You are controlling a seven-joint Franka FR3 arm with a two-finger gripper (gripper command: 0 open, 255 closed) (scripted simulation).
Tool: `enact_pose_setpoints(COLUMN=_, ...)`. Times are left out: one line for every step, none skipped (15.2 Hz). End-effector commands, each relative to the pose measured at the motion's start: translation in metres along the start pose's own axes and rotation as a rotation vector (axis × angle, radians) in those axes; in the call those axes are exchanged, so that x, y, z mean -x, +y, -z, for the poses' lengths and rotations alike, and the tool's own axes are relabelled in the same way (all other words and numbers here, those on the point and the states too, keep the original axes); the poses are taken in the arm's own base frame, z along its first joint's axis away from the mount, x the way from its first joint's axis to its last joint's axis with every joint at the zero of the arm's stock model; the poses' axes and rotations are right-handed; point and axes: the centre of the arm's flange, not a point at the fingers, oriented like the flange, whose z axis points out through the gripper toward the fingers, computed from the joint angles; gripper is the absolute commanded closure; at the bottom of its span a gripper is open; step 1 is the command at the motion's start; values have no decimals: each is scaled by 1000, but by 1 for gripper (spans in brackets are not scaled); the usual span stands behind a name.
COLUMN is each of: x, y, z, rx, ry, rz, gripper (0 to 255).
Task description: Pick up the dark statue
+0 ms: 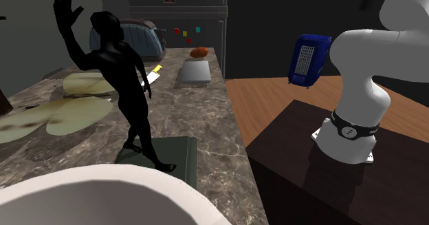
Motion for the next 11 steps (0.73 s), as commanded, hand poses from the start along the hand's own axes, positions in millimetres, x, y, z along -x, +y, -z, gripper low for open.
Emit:
enact_pose_setpoints(x=0, y=0, z=0, rx=0, ry=0, rz=0, gripper=0)
enact_pose_setpoints(x=-10, y=8, z=0, rx=5, ry=1, rz=-1, gripper=0)
enact_pose_setpoints(x=-19, y=16, z=1, rx=11, ry=3, rz=-1, gripper=0)
enact_pose_setpoints(x=-29, y=24, z=1, rx=16, ry=4, rz=-2, gripper=0)
enact_pose_setpoints(x=-39, y=32, z=2, rx=21, ry=6, rz=-2, gripper=0)
enact_pose_setpoints(x=-48, y=39, z=2, rx=27, ry=7, rz=-3, gripper=0)
enact_pose_setpoints(x=-58, y=47, z=3, rx=32, ry=8, rz=-3, gripper=0)
enact_pose_setpoints(x=-68, y=55, z=3, rx=38, ry=10, rz=-4, gripper=0)
enact_pose_setpoints(x=-77, y=63, z=4, rx=43, ry=11, rz=-4, gripper=0)
enact_pose_setpoints(x=-87, y=71, z=5, rx=48, ry=12, rz=-5, gripper=0)
enact_pose_setpoints(x=-97, y=79, z=6, rx=54, ry=14, rz=-5, gripper=0)
